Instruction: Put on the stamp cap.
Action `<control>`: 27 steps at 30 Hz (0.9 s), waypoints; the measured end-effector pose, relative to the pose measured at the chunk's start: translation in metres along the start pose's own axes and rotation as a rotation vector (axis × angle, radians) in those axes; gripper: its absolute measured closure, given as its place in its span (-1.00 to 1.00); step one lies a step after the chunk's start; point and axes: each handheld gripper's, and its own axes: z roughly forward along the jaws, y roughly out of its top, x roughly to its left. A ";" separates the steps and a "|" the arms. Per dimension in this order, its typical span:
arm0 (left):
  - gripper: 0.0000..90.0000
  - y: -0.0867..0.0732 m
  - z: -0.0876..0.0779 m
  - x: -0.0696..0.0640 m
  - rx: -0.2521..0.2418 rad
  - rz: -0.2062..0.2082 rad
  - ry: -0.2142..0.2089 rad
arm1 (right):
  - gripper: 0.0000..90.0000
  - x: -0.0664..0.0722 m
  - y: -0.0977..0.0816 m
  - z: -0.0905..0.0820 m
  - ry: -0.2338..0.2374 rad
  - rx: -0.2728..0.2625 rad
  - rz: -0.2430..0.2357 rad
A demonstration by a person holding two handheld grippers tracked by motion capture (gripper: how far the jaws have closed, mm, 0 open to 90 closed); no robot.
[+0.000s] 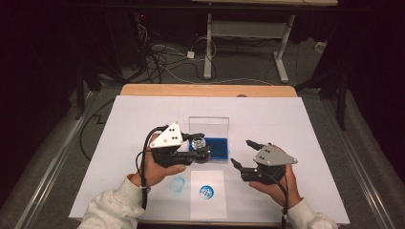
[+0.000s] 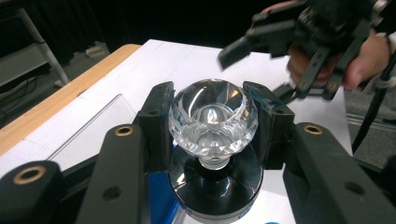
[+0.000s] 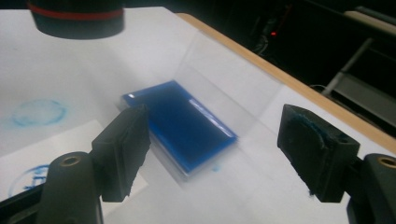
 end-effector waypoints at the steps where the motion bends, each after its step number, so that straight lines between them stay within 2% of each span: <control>1: 0.22 0.000 -0.001 0.001 0.000 -0.002 0.004 | -0.43 -0.002 -0.001 -0.004 -0.008 -0.004 0.003; 15: 0.22 -0.003 -0.004 0.008 0.018 0.005 0.049 | -0.44 -0.019 -0.027 -0.039 -0.116 0.018 0.033; 27: 0.22 -0.005 -0.012 0.014 0.035 0.021 0.096 | -0.45 -0.021 -0.052 -0.054 -0.152 0.041 0.061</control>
